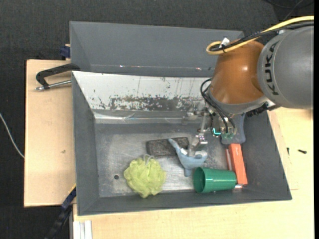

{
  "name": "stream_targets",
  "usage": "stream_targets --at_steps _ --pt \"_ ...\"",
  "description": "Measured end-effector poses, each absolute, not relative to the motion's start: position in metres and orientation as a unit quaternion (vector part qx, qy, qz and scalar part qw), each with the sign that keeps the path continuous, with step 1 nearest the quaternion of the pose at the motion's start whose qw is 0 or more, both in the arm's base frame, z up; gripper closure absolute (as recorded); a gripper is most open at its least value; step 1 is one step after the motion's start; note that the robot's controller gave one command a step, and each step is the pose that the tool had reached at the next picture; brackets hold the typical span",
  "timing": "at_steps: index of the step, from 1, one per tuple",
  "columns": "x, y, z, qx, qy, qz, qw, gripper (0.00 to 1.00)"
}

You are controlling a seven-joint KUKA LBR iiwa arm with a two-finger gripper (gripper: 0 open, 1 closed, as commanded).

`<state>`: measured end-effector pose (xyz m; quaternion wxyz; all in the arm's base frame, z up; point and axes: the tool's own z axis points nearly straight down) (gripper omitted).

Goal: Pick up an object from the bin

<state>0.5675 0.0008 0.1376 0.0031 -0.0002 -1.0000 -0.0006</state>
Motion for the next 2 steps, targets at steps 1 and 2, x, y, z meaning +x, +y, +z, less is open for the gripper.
stream_targets --at_steps 1,2 --pt "0.569 0.001 0.142 0.000 -1.000 -0.001 0.000 0.00" --pt "0.556 0.036 0.091 -0.020 -1.000 0.006 -0.010 1.00"
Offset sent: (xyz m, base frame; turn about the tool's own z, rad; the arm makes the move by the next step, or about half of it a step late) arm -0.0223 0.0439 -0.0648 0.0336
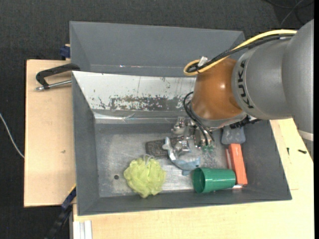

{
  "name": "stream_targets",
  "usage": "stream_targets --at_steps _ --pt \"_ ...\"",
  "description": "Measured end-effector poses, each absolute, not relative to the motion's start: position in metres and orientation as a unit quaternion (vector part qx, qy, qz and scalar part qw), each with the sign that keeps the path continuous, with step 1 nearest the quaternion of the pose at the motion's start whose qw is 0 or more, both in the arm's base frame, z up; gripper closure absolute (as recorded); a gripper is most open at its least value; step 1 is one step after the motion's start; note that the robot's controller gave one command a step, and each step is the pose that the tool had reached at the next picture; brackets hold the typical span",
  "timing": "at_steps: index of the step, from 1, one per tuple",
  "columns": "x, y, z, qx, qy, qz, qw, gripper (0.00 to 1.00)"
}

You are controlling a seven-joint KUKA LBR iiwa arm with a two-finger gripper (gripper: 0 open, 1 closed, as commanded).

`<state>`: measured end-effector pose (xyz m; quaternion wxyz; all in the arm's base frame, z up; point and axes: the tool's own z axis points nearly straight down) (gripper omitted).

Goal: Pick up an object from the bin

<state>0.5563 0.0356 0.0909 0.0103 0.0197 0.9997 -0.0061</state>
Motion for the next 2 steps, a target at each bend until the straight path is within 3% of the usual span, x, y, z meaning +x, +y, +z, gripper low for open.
stream_targets --at_steps 2 --pt "0.5565 0.0336 0.0942 0.020 1.000 -0.004 0.010 1.00"
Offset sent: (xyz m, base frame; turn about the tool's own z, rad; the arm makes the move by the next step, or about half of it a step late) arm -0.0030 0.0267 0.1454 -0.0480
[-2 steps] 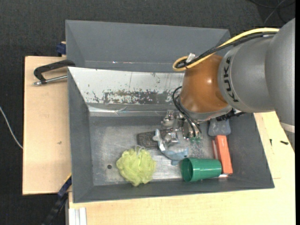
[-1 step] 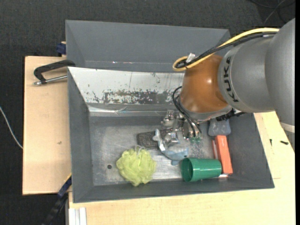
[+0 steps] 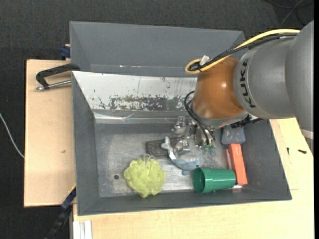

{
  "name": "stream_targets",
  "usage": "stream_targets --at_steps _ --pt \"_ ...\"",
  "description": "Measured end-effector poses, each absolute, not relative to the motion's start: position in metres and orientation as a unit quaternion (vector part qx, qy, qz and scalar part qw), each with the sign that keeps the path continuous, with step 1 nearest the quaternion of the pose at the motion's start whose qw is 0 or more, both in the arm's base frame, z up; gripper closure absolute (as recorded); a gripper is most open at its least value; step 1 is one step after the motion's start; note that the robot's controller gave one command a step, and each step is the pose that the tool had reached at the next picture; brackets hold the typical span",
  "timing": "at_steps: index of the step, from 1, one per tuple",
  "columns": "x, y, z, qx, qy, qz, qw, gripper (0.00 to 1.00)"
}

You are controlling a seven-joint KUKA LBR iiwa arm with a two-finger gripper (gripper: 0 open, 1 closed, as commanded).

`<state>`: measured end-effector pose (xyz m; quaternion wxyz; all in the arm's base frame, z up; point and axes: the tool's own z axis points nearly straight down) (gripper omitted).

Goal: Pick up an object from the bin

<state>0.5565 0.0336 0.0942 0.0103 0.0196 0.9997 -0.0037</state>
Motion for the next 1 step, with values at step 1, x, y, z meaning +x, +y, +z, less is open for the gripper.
stream_targets --at_steps 1 --pt "0.5482 0.0432 0.1256 0.027 1.000 -0.001 0.004 1.00"
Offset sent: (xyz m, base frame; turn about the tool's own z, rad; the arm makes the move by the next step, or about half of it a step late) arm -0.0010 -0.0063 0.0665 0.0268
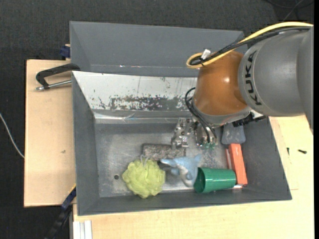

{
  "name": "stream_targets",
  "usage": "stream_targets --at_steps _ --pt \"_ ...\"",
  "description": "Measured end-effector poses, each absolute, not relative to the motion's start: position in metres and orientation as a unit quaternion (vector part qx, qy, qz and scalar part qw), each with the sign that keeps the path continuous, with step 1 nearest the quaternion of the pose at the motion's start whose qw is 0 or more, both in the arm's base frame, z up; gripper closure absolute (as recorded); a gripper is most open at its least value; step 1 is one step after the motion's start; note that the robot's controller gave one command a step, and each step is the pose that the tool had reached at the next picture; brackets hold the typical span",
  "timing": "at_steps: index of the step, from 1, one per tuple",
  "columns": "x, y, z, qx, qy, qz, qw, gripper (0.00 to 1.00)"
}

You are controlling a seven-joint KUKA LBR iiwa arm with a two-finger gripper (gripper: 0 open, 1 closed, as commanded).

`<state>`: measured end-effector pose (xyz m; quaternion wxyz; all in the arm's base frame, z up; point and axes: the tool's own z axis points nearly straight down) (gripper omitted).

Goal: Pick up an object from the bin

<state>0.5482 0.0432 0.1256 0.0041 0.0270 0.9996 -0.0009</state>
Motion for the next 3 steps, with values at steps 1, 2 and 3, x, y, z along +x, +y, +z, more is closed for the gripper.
stream_targets --at_steps 1,2,3 --pt "0.556 0.031 0.161 0.031 1.000 0.001 0.003 1.00" --pt "0.558 0.026 0.166 0.033 0.999 0.001 0.005 1.00" --pt "0.566 0.045 0.206 -0.040 0.999 0.001 0.003 0.00"
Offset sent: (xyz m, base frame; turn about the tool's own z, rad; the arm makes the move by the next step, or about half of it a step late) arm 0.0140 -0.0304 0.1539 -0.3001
